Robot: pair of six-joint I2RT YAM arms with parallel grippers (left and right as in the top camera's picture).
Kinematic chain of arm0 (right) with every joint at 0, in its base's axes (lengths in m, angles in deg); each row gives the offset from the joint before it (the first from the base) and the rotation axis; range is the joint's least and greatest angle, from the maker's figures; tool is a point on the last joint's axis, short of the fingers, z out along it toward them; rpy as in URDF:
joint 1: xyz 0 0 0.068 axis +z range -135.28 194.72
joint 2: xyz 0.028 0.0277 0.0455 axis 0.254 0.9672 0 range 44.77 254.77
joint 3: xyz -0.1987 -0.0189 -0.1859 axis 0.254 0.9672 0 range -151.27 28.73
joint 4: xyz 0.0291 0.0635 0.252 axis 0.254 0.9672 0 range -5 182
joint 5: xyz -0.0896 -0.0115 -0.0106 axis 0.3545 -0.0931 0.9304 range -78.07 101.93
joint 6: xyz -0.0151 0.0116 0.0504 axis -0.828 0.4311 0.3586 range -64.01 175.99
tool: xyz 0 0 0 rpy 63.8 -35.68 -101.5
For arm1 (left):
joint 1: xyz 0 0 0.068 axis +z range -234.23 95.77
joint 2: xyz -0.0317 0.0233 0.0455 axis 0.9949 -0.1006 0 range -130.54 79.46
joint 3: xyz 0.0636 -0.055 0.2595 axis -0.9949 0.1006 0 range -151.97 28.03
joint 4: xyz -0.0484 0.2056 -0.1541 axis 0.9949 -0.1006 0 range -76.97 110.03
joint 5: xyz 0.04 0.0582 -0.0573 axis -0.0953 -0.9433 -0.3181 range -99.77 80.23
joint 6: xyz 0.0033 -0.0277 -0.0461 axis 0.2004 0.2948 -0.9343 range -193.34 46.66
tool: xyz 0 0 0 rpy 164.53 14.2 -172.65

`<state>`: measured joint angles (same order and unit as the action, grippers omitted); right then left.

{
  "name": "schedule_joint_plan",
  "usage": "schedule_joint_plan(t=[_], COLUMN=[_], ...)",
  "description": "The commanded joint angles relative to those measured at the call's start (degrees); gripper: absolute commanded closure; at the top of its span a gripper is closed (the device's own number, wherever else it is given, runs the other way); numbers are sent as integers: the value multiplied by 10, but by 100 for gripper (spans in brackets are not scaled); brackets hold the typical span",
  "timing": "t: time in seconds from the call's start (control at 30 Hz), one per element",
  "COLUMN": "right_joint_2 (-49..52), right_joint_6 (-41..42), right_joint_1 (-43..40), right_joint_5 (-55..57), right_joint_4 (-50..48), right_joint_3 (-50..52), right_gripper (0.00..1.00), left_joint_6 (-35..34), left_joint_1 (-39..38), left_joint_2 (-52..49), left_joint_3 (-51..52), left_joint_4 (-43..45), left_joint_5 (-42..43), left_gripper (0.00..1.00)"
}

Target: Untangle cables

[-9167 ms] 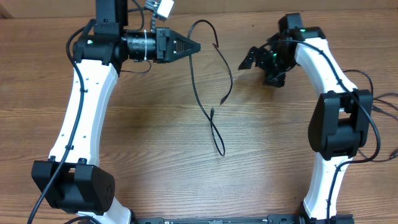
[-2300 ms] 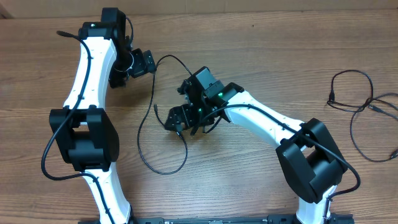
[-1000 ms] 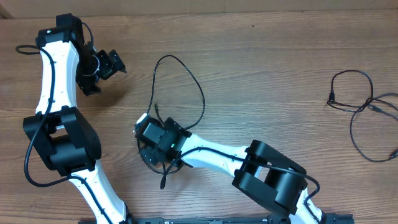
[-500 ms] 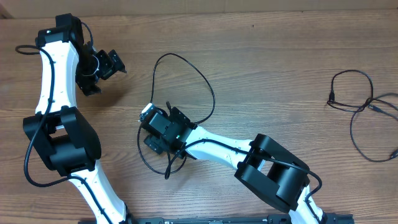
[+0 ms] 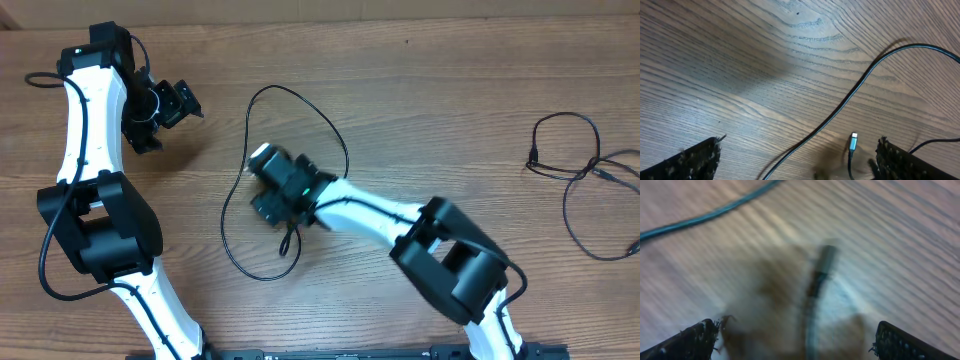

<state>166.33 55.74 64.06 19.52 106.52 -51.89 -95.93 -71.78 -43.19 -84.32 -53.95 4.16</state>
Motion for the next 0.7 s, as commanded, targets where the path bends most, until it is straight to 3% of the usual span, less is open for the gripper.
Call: schedule_joint_plan(t=[0.0,0.17,0.2,0.3,0.4,0.47,0.67], right_joint_2=[-19,-19,-19,-19,-19,-19,-35], right_joint_6=[-2,-2,0,0,4,4,78], right_joint_1=[-29,-41,-41,-36,-32,-30,-30], right_joint_5=[-102,-137,-138,-151,-185,-213,-365], right_joint_4=[12,45,55,73,75,68,66], right_joint_3=[-14,-8,-8,-8,-8,-8,-29], right_gripper=[0,18,25,62,85,96,96], left_joint_6=[-12,-12,-12,-12,-12,-12,-12], left_joint_1=[-2,-2,-1,-2,-2,-2,-2], left_joint_2=[5,5,5,5,5,5,5], left_joint_3=[3,3,3,3,3,3,3], left_joint_4=[-1,-1,-1,-1,-1,-1,-1], left_joint_5=[5,5,5,5,5,5,5], left_gripper=[0,0,1,1,0,0,1])
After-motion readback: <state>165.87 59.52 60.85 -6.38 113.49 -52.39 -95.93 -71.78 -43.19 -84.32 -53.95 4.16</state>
